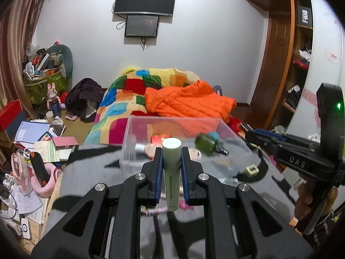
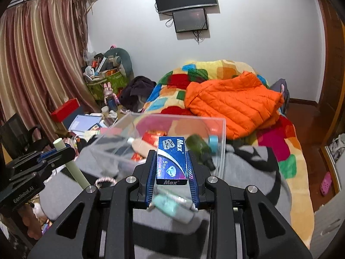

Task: Organize objects
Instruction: 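Carry the green tube and Max box over the clear box and release both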

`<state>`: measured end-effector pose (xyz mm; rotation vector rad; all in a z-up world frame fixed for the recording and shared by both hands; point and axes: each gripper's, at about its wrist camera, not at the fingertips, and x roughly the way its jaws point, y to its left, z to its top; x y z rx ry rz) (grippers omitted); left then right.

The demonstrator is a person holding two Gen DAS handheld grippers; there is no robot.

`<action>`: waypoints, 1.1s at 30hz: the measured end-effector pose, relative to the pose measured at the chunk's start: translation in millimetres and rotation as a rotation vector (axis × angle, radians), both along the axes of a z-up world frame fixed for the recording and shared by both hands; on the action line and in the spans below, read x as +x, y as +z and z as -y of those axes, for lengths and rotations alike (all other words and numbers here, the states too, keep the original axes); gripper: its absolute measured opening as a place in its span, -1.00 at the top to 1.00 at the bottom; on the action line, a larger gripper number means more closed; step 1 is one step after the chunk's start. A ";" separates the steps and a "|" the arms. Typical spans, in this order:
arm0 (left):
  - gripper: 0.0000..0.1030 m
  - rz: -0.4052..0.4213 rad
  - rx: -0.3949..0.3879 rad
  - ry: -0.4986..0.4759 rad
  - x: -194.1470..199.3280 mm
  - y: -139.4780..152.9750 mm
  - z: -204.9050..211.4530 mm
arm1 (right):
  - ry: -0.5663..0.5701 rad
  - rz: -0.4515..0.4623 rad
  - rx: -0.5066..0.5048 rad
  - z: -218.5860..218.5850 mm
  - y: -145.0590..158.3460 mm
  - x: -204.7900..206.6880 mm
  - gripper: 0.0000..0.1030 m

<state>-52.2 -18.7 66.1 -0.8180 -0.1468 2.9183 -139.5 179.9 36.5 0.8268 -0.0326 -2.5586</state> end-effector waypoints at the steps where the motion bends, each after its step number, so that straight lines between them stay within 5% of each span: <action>1: 0.71 -0.004 0.007 0.000 -5.1 2.8 1.8 | -0.002 -0.002 0.002 1.2 0.6 -3.3 0.52; 13: 0.71 -0.052 0.056 0.065 -60.5 29.8 21.1 | 0.018 0.021 0.008 25.0 -0.9 -46.9 0.52; 23: 0.71 0.067 0.067 0.078 -107.5 -7.6 23.0 | 0.027 0.118 0.119 51.0 -47.9 -73.5 0.52; 33: 0.63 0.102 0.023 0.039 -106.8 -24.8 9.4 | 0.010 0.129 0.196 56.6 -61.6 -77.5 0.47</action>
